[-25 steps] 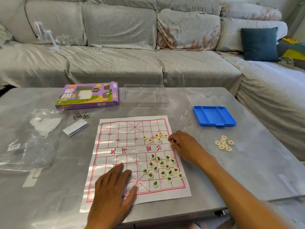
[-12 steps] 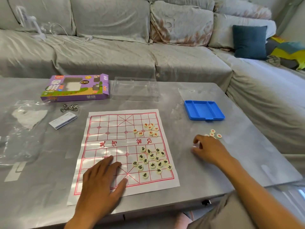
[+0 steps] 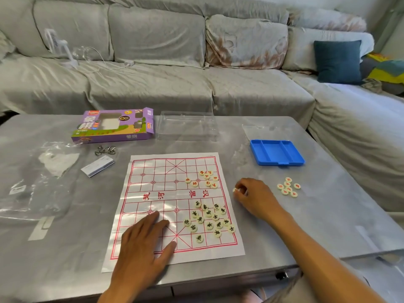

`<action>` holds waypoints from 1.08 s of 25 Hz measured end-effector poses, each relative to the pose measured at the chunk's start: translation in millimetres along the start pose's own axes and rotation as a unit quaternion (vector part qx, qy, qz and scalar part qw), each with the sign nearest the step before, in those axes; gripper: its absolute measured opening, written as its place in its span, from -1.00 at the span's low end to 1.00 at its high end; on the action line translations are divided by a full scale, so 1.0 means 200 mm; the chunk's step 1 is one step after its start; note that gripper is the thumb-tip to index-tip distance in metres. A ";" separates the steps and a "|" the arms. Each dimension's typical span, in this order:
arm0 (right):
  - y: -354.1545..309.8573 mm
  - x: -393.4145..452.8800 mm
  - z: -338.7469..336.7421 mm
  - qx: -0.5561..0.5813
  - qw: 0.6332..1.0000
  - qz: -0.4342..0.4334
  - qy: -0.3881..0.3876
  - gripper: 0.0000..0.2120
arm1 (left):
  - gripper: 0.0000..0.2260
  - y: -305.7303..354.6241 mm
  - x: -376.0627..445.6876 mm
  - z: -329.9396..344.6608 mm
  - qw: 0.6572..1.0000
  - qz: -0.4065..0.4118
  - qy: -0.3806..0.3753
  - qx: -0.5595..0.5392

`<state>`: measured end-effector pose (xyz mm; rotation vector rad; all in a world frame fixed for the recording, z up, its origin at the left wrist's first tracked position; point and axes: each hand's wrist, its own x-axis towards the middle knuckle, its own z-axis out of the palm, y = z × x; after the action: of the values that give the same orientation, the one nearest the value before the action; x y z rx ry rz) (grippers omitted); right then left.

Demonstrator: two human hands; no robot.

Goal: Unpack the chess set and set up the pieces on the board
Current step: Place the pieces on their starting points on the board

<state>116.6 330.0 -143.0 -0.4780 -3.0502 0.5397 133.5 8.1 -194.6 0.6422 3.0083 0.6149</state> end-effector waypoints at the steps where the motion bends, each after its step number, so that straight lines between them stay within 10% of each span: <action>1: -0.06 0.03 0.04 0.009 1.000 -0.018 -0.008 -0.82 | -0.40 0.00 0.00 0.00 1.000 0.000 0.002 -0.002; 9: -0.13 0.13 0.09 0.030 0.999 -0.020 0.016 -0.78 | -0.37 -0.01 0.02 0.02 1.000 -0.005 0.001 0.005; 16: 0.58 0.00 -0.23 -0.039 0.964 0.246 0.095 -0.84 | -0.45 0.00 0.03 0.01 0.999 0.002 -0.019 0.041; 27: 0.57 -0.02 -0.15 0.053 0.989 0.134 0.031 -0.73 | -0.38 -0.01 0.04 0.03 0.997 0.012 -0.001 0.073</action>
<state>155.0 440.3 -152.2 -0.8887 -2.8968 0.6758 125.8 12.1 -200.0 0.6837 3.0687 0.3964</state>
